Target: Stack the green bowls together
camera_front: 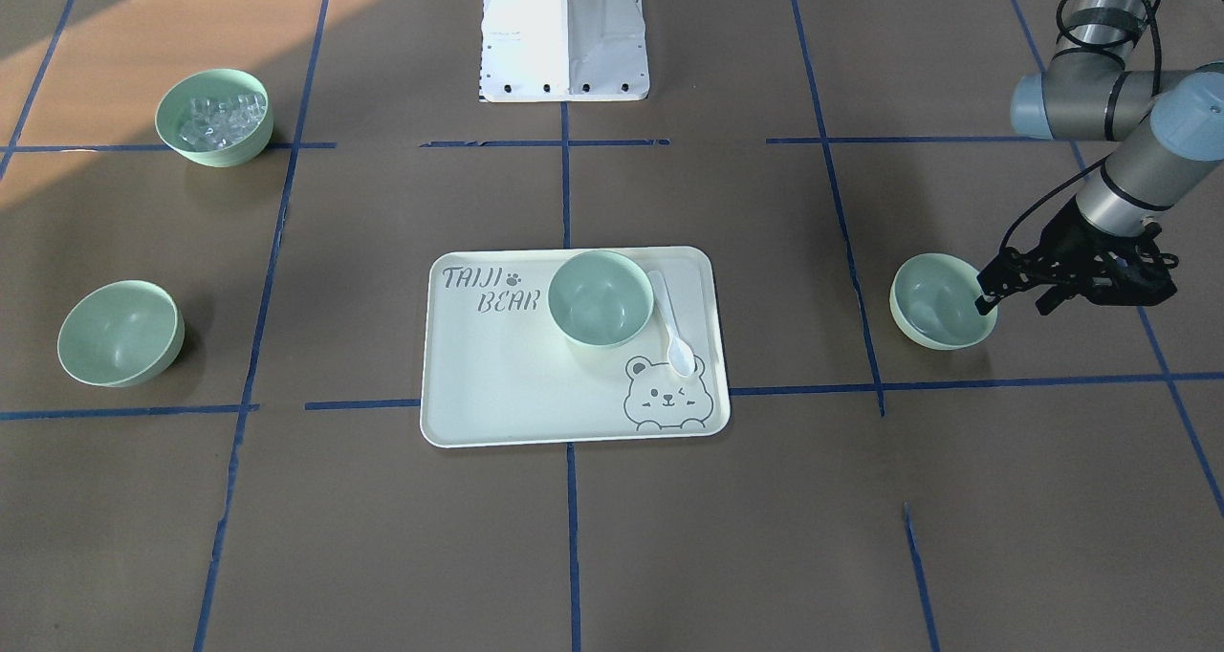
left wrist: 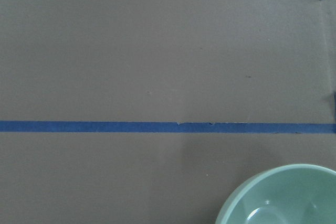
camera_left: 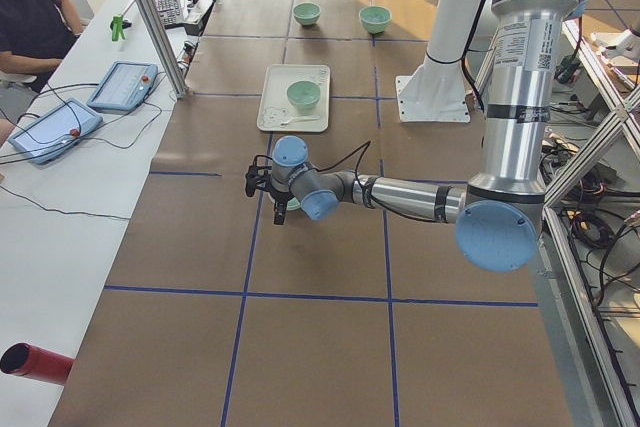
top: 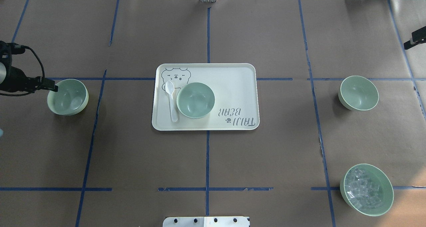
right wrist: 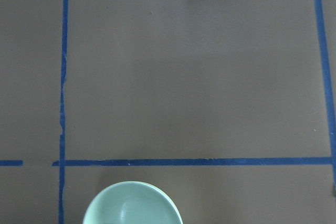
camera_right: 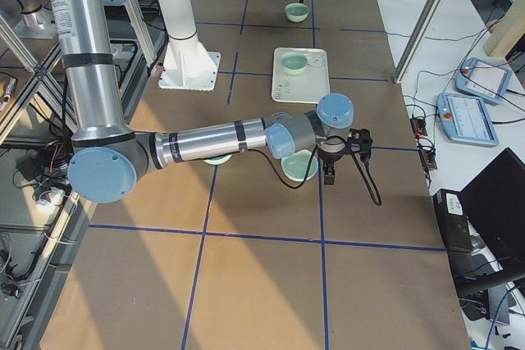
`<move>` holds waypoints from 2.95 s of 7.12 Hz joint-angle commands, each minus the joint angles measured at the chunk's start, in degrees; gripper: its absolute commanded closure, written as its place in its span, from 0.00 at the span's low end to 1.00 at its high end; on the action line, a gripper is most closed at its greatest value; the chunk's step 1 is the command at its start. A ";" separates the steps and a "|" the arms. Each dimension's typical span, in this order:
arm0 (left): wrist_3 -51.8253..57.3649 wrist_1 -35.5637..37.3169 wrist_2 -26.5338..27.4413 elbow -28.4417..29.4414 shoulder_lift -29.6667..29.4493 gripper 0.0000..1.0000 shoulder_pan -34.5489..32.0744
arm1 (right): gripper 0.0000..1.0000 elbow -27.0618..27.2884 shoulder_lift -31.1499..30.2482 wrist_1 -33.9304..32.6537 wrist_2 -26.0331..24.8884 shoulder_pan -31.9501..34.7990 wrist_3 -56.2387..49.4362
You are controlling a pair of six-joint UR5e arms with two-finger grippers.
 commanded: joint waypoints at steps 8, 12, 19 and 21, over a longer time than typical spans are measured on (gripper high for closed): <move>0.11 9.37 -5.16 -10.92 2.37 1.00 1.46 | 0.00 -0.86 5.74 1.10 -1.82 -9.77 10.60; -6.28 27.69 -5.54 -16.76 -10.17 1.00 -0.75 | 0.00 -6.90 0.85 19.23 -11.85 -15.68 17.10; -19.91 29.65 -4.93 -14.48 -19.69 1.00 4.42 | 0.00 -7.37 -6.11 21.58 -11.50 -17.43 14.73; -22.30 29.56 -4.93 -13.16 -21.72 1.00 5.40 | 0.10 -7.37 -6.65 21.50 -11.50 -18.22 14.47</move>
